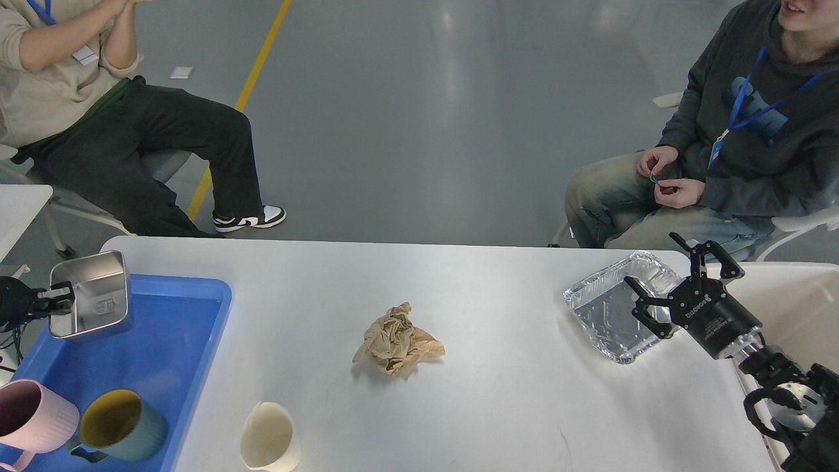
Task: Tidy desktop
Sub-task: 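Lower the steel box into the blue tray and release it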
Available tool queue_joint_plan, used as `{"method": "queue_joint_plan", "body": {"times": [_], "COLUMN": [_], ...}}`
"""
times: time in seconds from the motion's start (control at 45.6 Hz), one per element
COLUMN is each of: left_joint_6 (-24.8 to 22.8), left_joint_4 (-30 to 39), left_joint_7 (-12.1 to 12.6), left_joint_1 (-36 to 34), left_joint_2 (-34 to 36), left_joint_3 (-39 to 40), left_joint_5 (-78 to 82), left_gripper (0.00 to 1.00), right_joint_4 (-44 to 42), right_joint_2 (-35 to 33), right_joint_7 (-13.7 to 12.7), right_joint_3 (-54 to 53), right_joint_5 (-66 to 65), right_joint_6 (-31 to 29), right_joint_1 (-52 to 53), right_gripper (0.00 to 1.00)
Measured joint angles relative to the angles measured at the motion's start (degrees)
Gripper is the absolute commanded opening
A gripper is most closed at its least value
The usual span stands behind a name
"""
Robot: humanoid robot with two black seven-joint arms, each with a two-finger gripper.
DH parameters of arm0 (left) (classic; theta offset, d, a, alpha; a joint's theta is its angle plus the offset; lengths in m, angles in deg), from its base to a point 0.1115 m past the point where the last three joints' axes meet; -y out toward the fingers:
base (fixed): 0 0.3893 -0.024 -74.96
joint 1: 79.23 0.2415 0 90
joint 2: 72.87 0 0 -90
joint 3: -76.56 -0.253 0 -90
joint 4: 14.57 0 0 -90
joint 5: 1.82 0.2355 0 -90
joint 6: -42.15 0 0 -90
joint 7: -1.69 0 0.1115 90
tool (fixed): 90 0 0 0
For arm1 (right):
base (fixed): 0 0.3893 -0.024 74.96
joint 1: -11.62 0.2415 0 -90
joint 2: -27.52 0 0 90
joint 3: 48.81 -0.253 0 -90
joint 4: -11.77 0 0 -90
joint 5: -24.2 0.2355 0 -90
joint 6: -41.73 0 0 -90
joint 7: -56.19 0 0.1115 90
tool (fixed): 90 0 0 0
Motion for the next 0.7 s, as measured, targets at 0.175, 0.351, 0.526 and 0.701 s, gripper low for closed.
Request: {"method": "queue_joint_plan", "body": {"times": [0.175,0.351,0.526,0.701], "left_joint_6": [2.16,4.38,5.18,6.22], "left_joint_4": [-0.29,-0.40,-0.43,-0.43], "left_joint_7": [0.36,1.06,1.75,1.79], "left_joint_1": [2.41,4.33,5.29,6.38], "left_joint_2": [-1.52,-2.97,-3.38,-3.92], "left_joint_3": [-0.30,-0.12,-0.21,-0.19], "left_joint_5": [-2.25,-4.04,-6.03,-6.48], "left_gripper": [0.01,0.06,0.19,0.27], "right_joint_4": [0.00,0.00,0.00,0.00], "right_joint_2": [0.00,0.00,-0.30,-0.36], "right_joint_7": [0.00,0.00,0.01,0.09], "right_joint_3": [0.00,0.00,0.00,0.00], "right_joint_5": [0.00,0.00,-0.01,0.00], "right_joint_6": [0.00,0.00,0.00,0.00], "right_joint_1": [-0.39,-0.58,-0.94,-0.98], "right_gripper": [1.00,1.00,1.00,1.00]}}
